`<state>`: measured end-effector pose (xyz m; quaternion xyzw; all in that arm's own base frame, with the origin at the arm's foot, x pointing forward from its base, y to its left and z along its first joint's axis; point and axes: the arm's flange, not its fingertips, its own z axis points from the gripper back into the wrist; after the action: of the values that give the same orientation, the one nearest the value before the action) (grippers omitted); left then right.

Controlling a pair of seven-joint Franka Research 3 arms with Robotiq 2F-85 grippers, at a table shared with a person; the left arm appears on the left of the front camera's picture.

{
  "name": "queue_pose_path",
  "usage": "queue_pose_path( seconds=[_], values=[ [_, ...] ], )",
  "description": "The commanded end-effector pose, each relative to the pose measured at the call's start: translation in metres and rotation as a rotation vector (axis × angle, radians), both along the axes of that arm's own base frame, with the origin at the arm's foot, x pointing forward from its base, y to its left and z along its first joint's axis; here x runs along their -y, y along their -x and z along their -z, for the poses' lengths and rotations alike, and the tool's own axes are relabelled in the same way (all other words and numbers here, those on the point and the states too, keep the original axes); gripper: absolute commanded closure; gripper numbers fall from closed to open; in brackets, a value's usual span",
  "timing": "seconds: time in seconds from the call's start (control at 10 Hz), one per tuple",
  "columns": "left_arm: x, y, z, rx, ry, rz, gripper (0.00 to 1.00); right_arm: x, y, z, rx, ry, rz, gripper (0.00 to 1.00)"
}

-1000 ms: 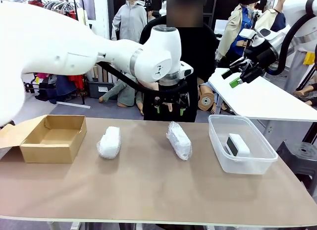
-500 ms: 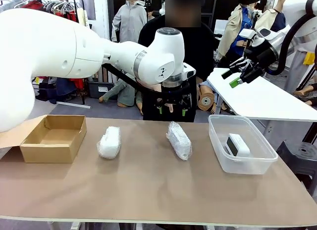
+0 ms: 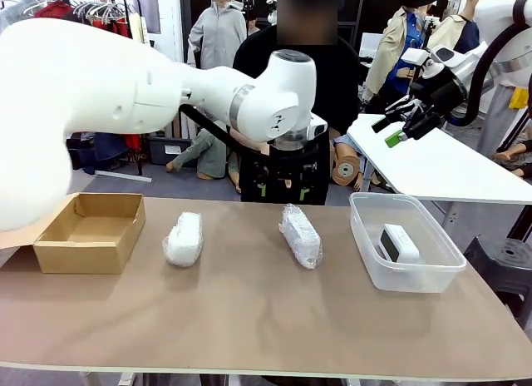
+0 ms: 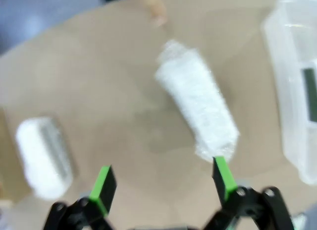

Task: Separate and place wrapped and unwrapped clocks.
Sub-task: Pick up the Digital clock indicated by the person.

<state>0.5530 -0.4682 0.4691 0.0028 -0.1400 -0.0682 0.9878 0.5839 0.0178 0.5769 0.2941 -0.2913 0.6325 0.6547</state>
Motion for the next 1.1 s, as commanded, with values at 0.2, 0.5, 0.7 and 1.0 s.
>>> queue_pose_path(
  seconds=[0.2, 0.5, 0.7, 1.0],
  values=[
    [0.055, -0.026, 0.012, -0.176, -0.017, -0.308, 0.0, 0.0, 0.001, -0.001, 0.0, 0.0, -0.003, 0.0],
    [0.073, -0.038, 0.038, -0.097, 0.031, -0.35, 0.0, 0.0, 0.001, -0.001, 0.0, 0.0, -0.003, 0.0],
    [0.083, -0.042, 0.052, -0.102, 0.052, -0.344, 0.0, 0.0, 0.001, -0.001, 0.0, 0.0, -0.003, 0.0],
    [0.099, -0.053, 0.07, -0.07, 0.041, -0.31, 0.0, 0.0, 0.001, -0.001, 0.0, 0.0, -0.003, 0.0]
  ],
)
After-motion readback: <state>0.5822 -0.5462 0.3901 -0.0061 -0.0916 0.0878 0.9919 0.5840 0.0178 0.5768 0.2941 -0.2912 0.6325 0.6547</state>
